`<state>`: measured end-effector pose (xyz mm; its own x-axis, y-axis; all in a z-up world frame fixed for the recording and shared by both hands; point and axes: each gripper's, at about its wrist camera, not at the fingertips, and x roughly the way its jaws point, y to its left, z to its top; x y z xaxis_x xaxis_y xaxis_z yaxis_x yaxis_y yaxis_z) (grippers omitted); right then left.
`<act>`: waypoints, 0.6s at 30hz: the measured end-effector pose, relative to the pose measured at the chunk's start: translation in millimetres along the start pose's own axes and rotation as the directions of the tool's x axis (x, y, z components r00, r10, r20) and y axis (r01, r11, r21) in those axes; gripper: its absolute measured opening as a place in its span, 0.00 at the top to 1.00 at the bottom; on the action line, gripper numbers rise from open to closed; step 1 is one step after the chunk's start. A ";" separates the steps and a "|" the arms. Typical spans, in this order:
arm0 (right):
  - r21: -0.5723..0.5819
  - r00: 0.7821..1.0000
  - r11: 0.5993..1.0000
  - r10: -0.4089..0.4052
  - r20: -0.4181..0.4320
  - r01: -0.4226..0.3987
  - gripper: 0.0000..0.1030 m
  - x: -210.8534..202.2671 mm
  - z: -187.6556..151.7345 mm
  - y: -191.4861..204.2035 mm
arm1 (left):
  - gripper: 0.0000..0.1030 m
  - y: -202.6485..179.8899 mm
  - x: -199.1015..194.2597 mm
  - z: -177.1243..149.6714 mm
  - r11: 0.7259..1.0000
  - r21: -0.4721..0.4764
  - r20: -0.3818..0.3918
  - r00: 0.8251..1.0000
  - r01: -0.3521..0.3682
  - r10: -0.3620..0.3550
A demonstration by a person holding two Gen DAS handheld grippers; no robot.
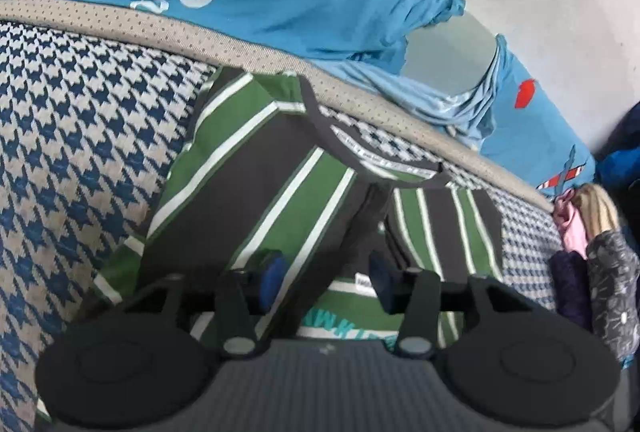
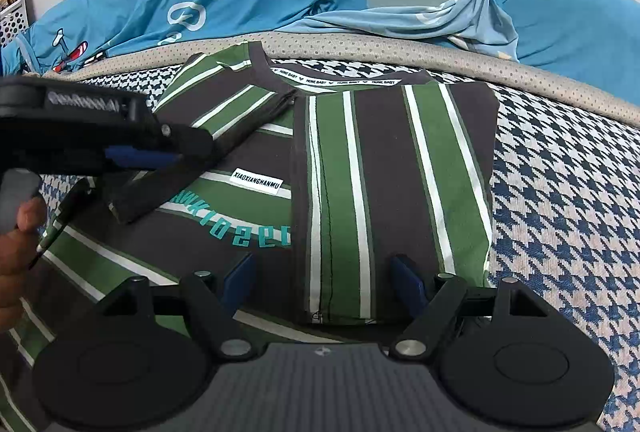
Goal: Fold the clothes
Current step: 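Lift and fold that side over toward the first folded panel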
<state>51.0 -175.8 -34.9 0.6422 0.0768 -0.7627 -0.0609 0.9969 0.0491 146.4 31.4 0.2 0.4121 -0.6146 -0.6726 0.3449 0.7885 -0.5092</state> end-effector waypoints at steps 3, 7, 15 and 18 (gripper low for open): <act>0.012 1.000 1.000 0.005 0.003 -0.005 0.28 -1.3 0.2 -0.9 | 0.50 1.1 -11.1 8.3 1.000 -0.008 0.036 0.999 -0.007 0.007; 0.059 1.000 0.998 0.021 0.021 -0.022 0.28 -5.2 3.6 -8.4 | 0.49 3.2 -12.3 11.3 0.998 -0.005 0.042 0.997 -0.057 0.058; 0.119 0.995 0.992 0.024 0.099 -0.036 0.35 -17.2 11.7 -23.2 | 0.32 -3.7 -5.6 5.4 0.985 0.073 0.029 0.988 -0.154 0.152; 0.129 0.993 0.991 0.015 0.120 -0.030 0.51 -18.3 12.6 -27.7 | 0.29 -7.0 -2.5 1.7 0.979 0.102 0.028 0.985 -0.174 0.172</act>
<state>50.6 -204.6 -14.2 0.7283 0.0927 -0.6790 0.0189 0.9877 0.1551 144.3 27.3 6.4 0.4890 -0.4701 -0.7348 0.3520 0.8771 -0.3269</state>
